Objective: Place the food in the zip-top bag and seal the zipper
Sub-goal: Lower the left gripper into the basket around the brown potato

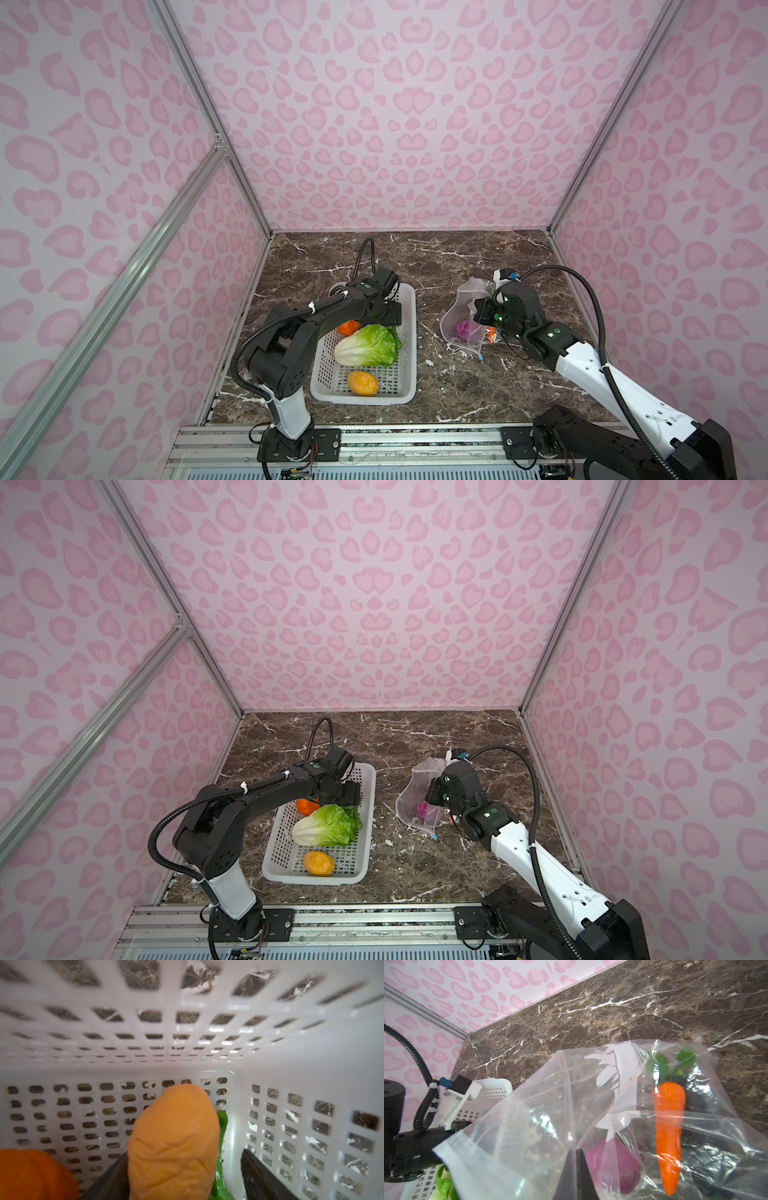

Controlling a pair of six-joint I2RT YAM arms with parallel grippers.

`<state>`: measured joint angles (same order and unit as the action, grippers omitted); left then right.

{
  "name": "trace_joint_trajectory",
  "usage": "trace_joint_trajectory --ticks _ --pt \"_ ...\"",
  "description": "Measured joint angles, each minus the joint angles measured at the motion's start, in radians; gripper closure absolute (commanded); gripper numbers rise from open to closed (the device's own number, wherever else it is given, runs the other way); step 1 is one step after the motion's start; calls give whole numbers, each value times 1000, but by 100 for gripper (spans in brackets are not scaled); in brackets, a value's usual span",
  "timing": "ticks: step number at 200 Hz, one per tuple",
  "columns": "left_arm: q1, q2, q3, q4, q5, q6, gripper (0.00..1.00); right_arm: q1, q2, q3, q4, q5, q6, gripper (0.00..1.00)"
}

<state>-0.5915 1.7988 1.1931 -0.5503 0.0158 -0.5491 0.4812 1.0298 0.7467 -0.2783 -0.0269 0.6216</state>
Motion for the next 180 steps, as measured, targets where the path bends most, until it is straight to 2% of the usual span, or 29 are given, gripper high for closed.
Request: trace_joint_trajectory --ticks 42,141,180 --pt "-4 63 42 3 -19 1 19 0 -13 -3 -1 1 0 100" --pt "-1 60 89 7 -224 26 18 -1 -10 -14 -3 4 0 100" --pt "2 114 119 27 -232 26 18 -1 -6 -14 -2 4 0 100"
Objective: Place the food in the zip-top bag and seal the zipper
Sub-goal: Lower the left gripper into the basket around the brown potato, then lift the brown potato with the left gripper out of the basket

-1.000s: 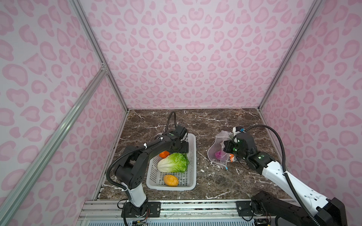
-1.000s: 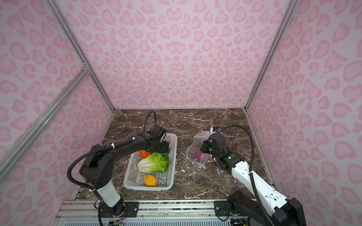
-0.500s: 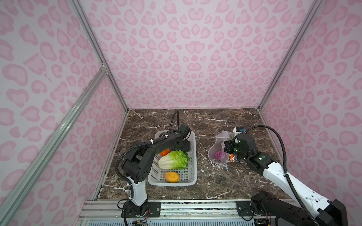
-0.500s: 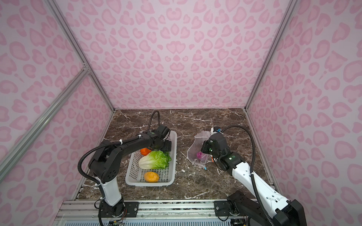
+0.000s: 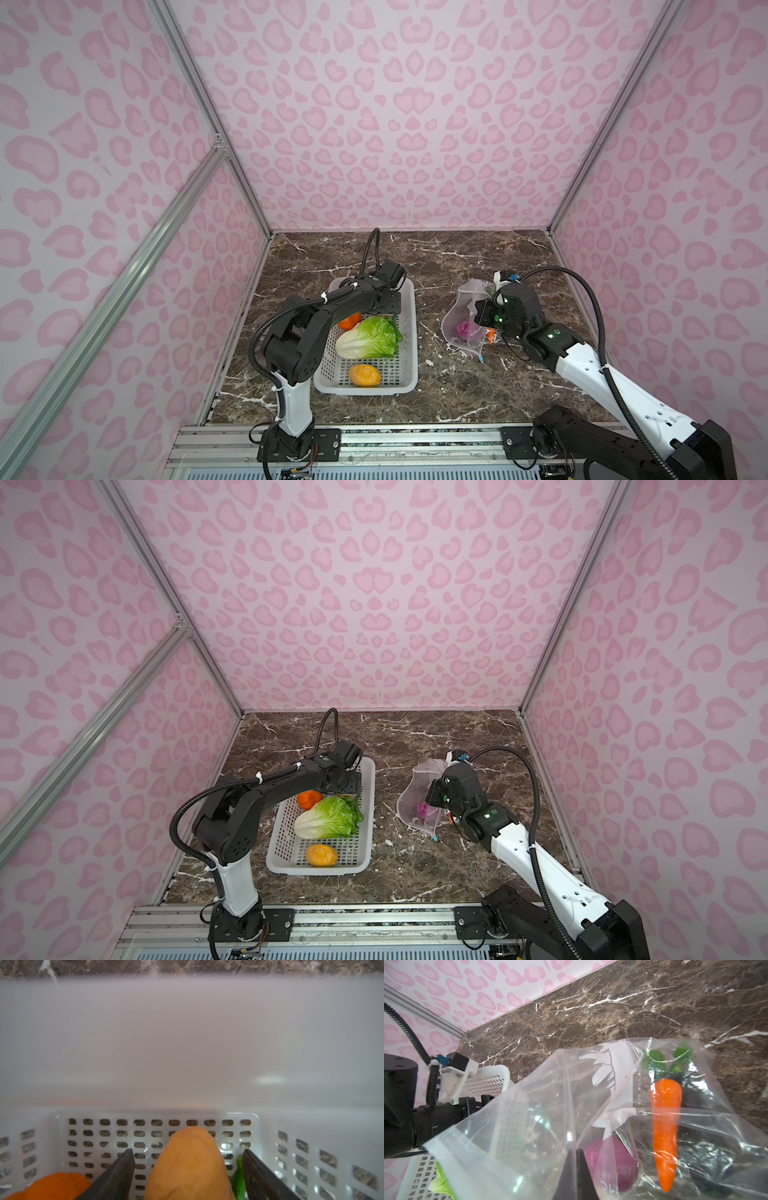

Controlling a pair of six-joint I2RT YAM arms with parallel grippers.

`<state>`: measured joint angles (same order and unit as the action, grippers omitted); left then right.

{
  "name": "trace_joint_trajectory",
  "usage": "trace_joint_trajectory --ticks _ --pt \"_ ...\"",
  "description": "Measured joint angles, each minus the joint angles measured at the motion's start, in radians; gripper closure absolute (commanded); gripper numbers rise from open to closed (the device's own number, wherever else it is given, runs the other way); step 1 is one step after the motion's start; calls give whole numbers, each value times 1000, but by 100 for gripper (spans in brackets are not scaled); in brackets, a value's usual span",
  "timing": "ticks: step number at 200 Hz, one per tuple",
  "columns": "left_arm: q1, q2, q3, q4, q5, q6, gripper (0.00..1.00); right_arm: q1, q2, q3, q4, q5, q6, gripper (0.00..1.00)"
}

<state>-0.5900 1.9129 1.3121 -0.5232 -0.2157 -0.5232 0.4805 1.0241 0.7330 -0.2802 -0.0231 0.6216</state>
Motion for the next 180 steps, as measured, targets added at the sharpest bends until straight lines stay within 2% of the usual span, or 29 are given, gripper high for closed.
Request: trace_joint_trajectory --ticks 25,41,68,82,104,124,131,180 --pt "0 20 6 6 6 -3 20 0 0 0 0 0 -1 100" --pt "0 26 8 18 9 -6 26 -1 0 0 0 1 -2 100" --pt "2 29 8 27 9 -6 51 -3 0 0 -1 1 -4 100" --pt "4 29 8 29 9 -6 58 -3 -1 0 -1 1 -4 100" --pt "5 27 6 31 9 -3 63 -5 -3 0 -1 1 -4 100" --pt "6 18 -3 30 9 -3 63 -5 -5 0 -1 1 -4 100" --pt "6 12 -8 30 9 -3 68 -5 -5 0 -1 1 -4 100" --pt "6 -77 -31 22 9 0 68 -5 -4 0 -1 0 -4 100"
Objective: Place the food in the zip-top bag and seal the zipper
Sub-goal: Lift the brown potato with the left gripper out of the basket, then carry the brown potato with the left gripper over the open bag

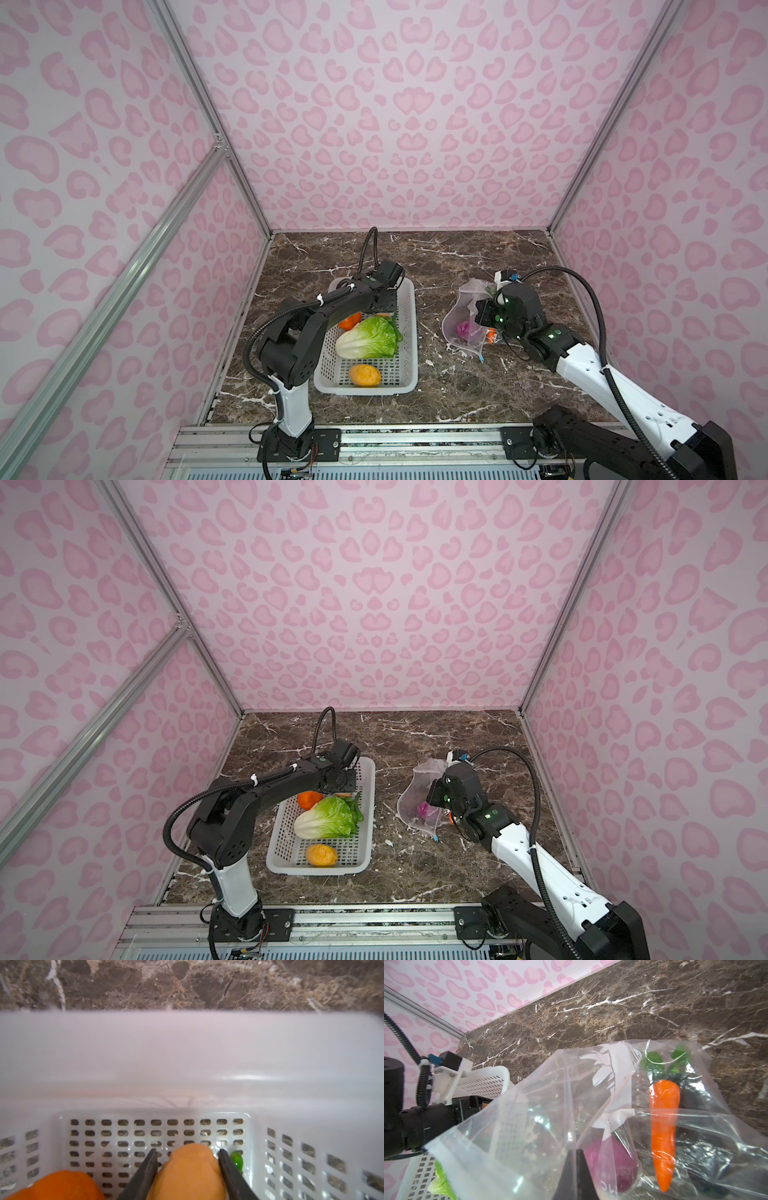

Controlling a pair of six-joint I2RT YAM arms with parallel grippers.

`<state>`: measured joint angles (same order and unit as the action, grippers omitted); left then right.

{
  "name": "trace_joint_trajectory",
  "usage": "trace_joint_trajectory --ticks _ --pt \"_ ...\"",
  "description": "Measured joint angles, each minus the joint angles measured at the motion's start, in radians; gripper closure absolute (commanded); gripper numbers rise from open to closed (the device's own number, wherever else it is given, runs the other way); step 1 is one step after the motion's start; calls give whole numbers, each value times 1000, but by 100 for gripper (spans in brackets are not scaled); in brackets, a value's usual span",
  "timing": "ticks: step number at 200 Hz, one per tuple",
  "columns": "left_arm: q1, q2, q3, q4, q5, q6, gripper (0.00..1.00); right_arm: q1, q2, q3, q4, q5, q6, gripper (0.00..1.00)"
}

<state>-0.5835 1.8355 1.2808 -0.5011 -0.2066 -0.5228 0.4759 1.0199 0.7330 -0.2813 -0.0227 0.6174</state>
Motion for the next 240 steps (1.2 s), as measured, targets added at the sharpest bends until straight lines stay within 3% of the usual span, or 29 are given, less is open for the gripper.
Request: trace_joint_trajectory --ticks 60,107,131,195,240 --pt "0 -200 -18 -5 7 11 71 0 1 0 0 0 1 100" --pt "-12 -346 -69 58 163 1 92 0 -10 0 1 3 16 100" --pt "-49 -387 -83 111 260 -27 92 -1 -13 0 2 3 18 100" --pt "-209 -398 -94 298 452 -89 94 -3 -16 -2 4 3 19 100" --pt "-310 -298 -46 362 497 -77 95 -3 -27 -2 6 -5 35 100"
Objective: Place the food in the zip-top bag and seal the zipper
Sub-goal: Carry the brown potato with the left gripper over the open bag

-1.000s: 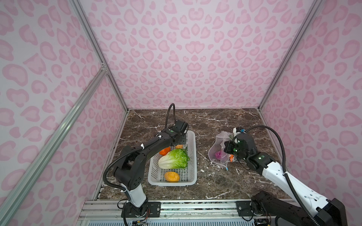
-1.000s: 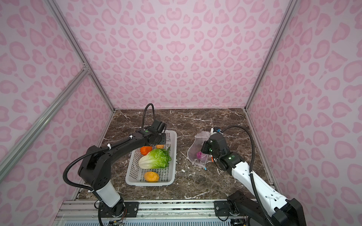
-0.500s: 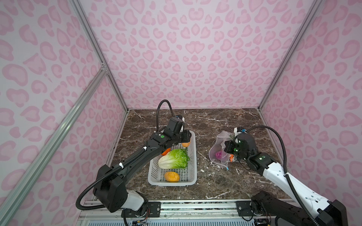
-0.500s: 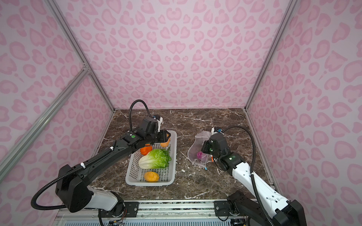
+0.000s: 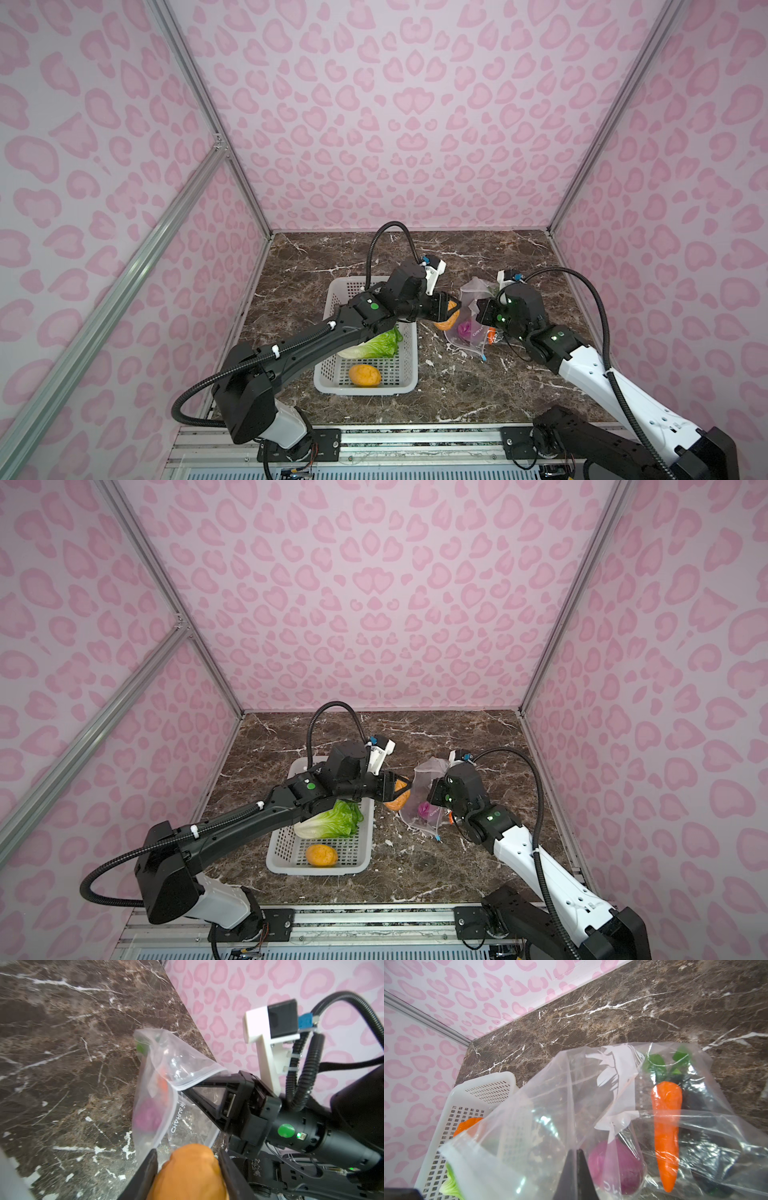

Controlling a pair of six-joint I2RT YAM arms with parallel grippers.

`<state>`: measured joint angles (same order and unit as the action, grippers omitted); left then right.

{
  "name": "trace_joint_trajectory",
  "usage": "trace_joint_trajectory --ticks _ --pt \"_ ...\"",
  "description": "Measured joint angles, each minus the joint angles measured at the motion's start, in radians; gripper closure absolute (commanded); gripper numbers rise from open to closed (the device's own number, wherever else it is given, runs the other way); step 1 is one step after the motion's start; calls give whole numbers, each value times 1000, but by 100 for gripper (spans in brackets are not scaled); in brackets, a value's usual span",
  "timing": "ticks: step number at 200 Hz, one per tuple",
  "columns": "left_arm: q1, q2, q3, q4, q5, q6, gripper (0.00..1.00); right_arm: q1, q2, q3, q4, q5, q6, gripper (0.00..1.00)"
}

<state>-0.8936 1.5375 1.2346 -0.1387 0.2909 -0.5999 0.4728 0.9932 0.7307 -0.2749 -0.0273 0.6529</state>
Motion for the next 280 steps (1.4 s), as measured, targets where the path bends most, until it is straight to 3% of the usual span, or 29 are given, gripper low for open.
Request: trace_joint_trajectory --ticks 73,158,280 --pt "-49 149 42 7 -40 -30 96 -4 10 7 0 -23 41 100" --pt "-47 268 142 -66 -267 -80 94 3 -11 -23 51 -105 129 100" --pt "-50 336 159 -103 -277 -162 78 10 57 -55 145 -149 193 100"
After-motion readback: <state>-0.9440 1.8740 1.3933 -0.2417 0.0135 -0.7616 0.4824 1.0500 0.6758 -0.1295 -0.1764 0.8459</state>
